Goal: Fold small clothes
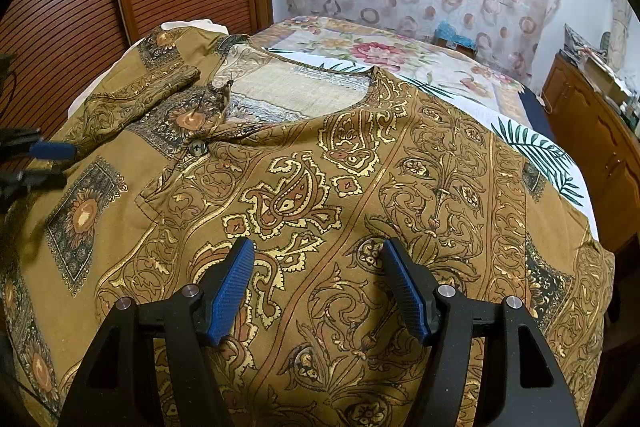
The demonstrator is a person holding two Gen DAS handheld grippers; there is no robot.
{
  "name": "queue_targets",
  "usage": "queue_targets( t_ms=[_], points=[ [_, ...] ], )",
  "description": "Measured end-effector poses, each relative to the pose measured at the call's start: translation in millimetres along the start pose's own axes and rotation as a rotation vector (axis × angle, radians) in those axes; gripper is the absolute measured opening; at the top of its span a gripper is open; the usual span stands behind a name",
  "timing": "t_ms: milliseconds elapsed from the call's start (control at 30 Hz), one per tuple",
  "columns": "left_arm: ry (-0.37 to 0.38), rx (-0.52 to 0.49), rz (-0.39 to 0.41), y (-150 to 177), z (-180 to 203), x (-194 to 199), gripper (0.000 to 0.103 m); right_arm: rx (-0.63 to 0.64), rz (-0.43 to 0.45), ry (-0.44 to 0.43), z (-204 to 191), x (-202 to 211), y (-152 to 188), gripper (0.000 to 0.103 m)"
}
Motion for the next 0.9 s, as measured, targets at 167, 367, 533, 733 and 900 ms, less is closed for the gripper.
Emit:
queue_targets(
  t_ms=[167, 367, 533, 733, 900],
  points=[
    [-0.054, 0.022, 0.059, -9.3, -5.7, 12.7, 0.045, 0.0, 0.0, 0.0, -0.1, 0.0, 0.1, 0.069],
    [-0.156, 0.027, 0.118, -31.1, -34.2, 8.1, 0.045, 0.0, 0.0, 0.0, 0.3, -0.2, 0.1, 0.069],
    [-0.162, 0.092, 0.037, -41.1, -67.9, -27.7, 0.038, 0.0, 0.0, 0.0, -0.2, 0.2, 0.1, 0.069],
    [-0.105, 0.08, 0.008, -36.1, -55.7, -39.3, 0.007, 0.001, 0.0, 0.001, 0.2, 0.0, 0.1, 0.069],
    [-0.063, 0.018, 0.032, -33.3, -20.8, -26.6, 0.007, 0.0, -0.001, 0.0, -0.1, 0.3, 0.1, 0.069]
  ],
)
Point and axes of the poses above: each gripper's, at about its wrist camera, not at the fingertips, and x roughly against the way its jaws point, z to its right, y to its underside, the point moved 2 cm from there along -x, roughly the way its jaws point, and after that the axes turned 10 degrees about z, right-handed, at the moved point
